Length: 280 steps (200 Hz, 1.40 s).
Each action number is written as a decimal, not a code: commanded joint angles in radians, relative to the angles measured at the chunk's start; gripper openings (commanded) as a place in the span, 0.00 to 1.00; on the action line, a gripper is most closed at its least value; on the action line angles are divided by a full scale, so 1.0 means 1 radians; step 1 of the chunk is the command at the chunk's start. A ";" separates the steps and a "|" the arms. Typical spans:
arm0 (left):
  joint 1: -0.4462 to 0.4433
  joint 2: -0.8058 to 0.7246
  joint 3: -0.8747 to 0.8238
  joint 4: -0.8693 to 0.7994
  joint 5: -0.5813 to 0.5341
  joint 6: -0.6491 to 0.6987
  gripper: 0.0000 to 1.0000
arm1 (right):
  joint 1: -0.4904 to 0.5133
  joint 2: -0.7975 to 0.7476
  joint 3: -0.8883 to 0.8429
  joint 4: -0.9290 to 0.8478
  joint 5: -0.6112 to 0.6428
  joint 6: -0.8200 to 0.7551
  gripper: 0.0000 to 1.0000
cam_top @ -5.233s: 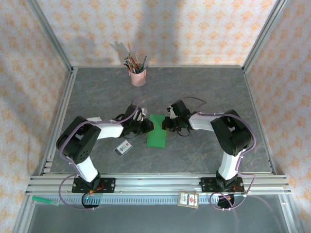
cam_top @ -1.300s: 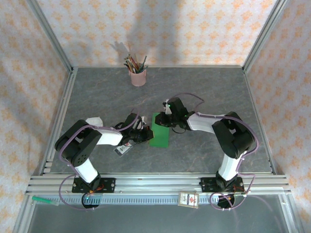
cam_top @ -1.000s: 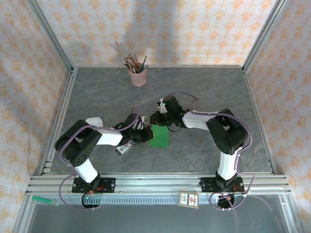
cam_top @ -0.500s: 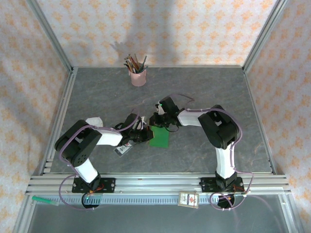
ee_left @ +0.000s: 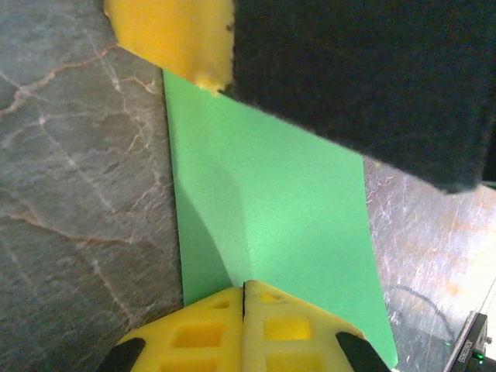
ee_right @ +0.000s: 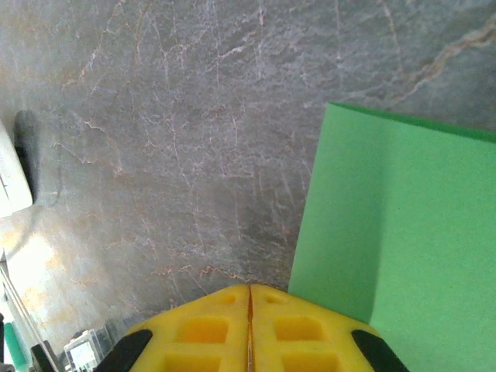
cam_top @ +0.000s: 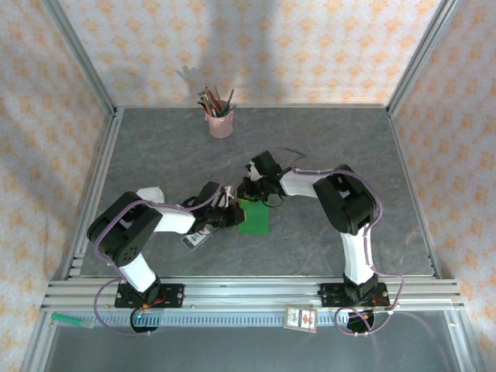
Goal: Fold a paper plane with a square sheet of paper (pick it up from the middle)
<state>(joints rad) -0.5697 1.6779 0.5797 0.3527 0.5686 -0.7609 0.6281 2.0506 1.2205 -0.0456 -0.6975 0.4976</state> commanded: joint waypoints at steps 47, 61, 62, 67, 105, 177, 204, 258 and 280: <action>-0.007 0.065 -0.052 -0.295 -0.121 0.086 0.00 | -0.060 0.076 0.084 -0.006 0.098 -0.033 0.09; -0.007 0.063 -0.053 -0.300 -0.125 0.087 0.00 | -0.065 0.089 0.101 -0.010 0.100 -0.036 0.09; -0.007 0.063 -0.052 -0.300 -0.125 0.087 0.00 | -0.066 0.090 0.102 -0.010 0.100 -0.036 0.09; -0.007 0.062 -0.052 -0.301 -0.125 0.087 0.00 | -0.068 0.095 0.110 -0.016 0.101 -0.038 0.09; -0.007 0.057 -0.053 -0.304 -0.128 0.087 0.00 | -0.088 0.134 0.165 -0.037 0.107 -0.048 0.09; -0.007 0.042 -0.052 -0.305 -0.127 0.080 0.00 | -0.144 0.201 0.290 -0.083 0.120 -0.064 0.09; -0.007 0.036 -0.050 -0.304 -0.128 0.078 0.00 | -0.164 0.202 0.359 -0.117 0.114 -0.084 0.09; -0.007 0.030 -0.035 -0.301 -0.127 0.071 0.00 | -0.163 -0.013 0.201 -0.075 0.105 -0.100 0.09; -0.007 0.032 -0.028 -0.301 -0.123 0.070 0.00 | -0.138 -0.084 0.081 -0.030 0.069 -0.077 0.09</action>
<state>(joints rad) -0.5812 1.6684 0.5980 0.3031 0.5419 -0.7086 0.4534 2.0682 1.3945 -0.1329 -0.6064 0.4179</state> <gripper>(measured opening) 0.062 0.094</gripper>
